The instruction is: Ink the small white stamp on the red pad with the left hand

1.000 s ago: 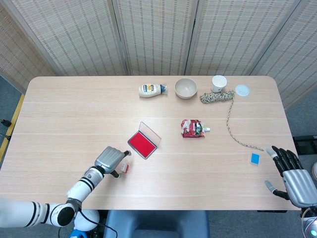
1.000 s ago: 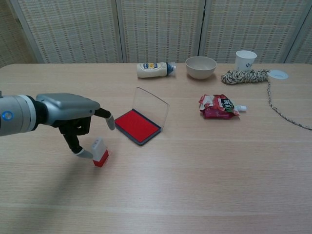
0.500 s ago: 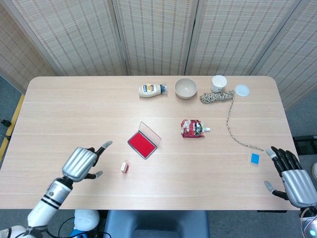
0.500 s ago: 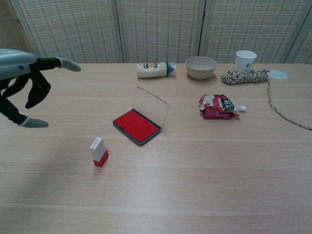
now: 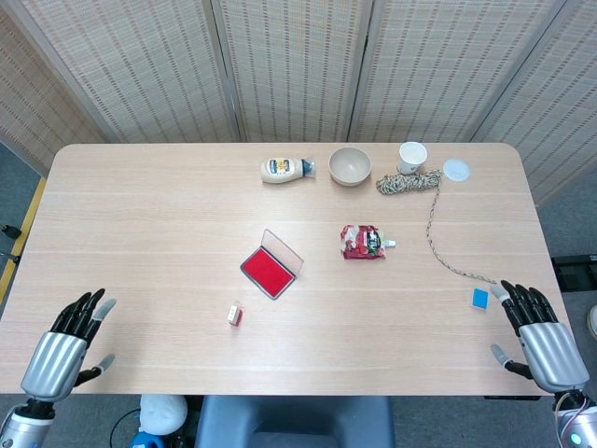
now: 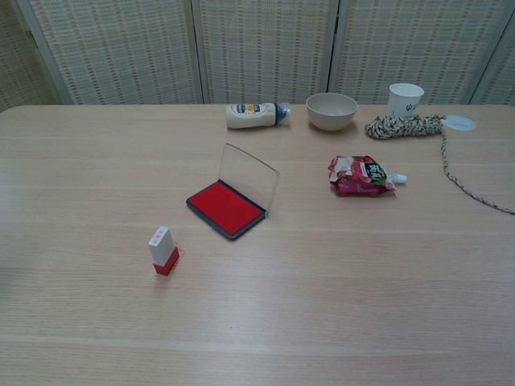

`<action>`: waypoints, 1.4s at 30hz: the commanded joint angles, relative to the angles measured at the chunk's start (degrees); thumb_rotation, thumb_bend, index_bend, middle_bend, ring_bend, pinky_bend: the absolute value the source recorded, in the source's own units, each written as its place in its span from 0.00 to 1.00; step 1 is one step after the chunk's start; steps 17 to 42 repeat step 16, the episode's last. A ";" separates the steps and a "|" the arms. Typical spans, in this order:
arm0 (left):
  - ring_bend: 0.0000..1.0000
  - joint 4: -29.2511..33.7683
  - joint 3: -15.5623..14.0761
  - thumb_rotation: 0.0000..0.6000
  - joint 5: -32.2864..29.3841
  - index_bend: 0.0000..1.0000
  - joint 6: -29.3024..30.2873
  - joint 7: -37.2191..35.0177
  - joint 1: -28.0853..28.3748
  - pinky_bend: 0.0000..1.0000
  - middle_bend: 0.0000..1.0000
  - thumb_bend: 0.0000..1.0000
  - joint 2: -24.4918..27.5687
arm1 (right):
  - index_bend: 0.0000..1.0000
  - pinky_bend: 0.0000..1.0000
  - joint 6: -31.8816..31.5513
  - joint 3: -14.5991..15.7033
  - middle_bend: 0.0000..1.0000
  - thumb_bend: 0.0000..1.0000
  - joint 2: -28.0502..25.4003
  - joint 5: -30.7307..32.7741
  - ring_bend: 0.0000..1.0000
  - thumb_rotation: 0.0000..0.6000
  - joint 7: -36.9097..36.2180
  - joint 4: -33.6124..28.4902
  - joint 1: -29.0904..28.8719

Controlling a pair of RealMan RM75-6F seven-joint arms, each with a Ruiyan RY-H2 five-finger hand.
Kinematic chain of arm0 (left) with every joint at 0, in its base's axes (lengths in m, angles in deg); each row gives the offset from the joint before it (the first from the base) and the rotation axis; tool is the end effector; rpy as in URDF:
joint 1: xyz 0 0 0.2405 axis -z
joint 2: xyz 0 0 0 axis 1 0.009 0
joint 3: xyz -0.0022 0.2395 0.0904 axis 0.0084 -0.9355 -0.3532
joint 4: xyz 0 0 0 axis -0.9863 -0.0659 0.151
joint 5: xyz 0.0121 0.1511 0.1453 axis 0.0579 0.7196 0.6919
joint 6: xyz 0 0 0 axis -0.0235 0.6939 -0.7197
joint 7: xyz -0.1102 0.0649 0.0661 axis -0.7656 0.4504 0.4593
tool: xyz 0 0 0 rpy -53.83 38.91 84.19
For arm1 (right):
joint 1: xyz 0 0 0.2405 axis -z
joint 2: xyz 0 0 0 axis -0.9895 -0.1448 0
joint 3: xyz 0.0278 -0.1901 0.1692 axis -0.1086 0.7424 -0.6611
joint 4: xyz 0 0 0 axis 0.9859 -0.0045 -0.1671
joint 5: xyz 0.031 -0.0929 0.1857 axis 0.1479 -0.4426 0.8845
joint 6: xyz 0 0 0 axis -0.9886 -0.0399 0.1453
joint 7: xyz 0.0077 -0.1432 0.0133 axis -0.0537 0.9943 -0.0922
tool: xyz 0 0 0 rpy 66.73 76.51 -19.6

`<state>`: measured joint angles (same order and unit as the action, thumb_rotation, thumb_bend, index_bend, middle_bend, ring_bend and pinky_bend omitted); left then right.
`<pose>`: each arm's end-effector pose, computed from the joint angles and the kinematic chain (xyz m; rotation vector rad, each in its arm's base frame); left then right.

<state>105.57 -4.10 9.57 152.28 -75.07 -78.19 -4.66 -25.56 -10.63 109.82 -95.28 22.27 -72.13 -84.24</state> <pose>-0.3003 0.1568 0.1110 -1.6100 -0.7131 -0.9629 -0.3106 -0.1482 0.1517 1.5368 -0.9304 0.8196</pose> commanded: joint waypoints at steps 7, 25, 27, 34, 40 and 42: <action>0.03 -0.86 0.06 1.00 4.91 0.00 1.33 0.31 -3.25 0.17 0.00 0.22 0.56 | 0.00 0.00 0.56 1.15 0.00 0.30 0.72 -2.37 0.00 1.00 2.06 -0.13 -0.34; 0.03 -1.02 1.19 1.00 7.41 0.00 1.35 0.68 -5.22 0.17 0.00 0.22 0.81 | 0.00 0.00 -0.24 1.26 0.00 0.30 1.58 -3.43 0.00 1.00 3.94 -0.40 -0.12; 0.03 -1.02 1.19 1.00 7.41 0.00 1.35 0.68 -5.22 0.17 0.00 0.22 0.81 | 0.00 0.00 -0.24 1.26 0.00 0.30 1.58 -3.43 0.00 1.00 3.94 -0.40 -0.12; 0.03 -1.02 1.19 1.00 7.41 0.00 1.35 0.68 -5.22 0.17 0.00 0.22 0.81 | 0.00 0.00 -0.24 1.26 0.00 0.30 1.58 -3.43 0.00 1.00 3.94 -0.40 -0.12; 0.03 -1.02 1.19 1.00 7.41 0.00 1.35 0.68 -5.22 0.17 0.00 0.22 0.81 | 0.00 0.00 -0.24 1.26 0.00 0.30 1.58 -3.43 0.00 1.00 3.94 -0.40 -0.12; 0.03 -1.02 1.19 1.00 7.41 0.00 1.35 0.68 -5.22 0.17 0.00 0.22 0.81 | 0.00 0.00 -0.24 1.26 0.00 0.30 1.58 -3.43 0.00 1.00 3.94 -0.40 -0.12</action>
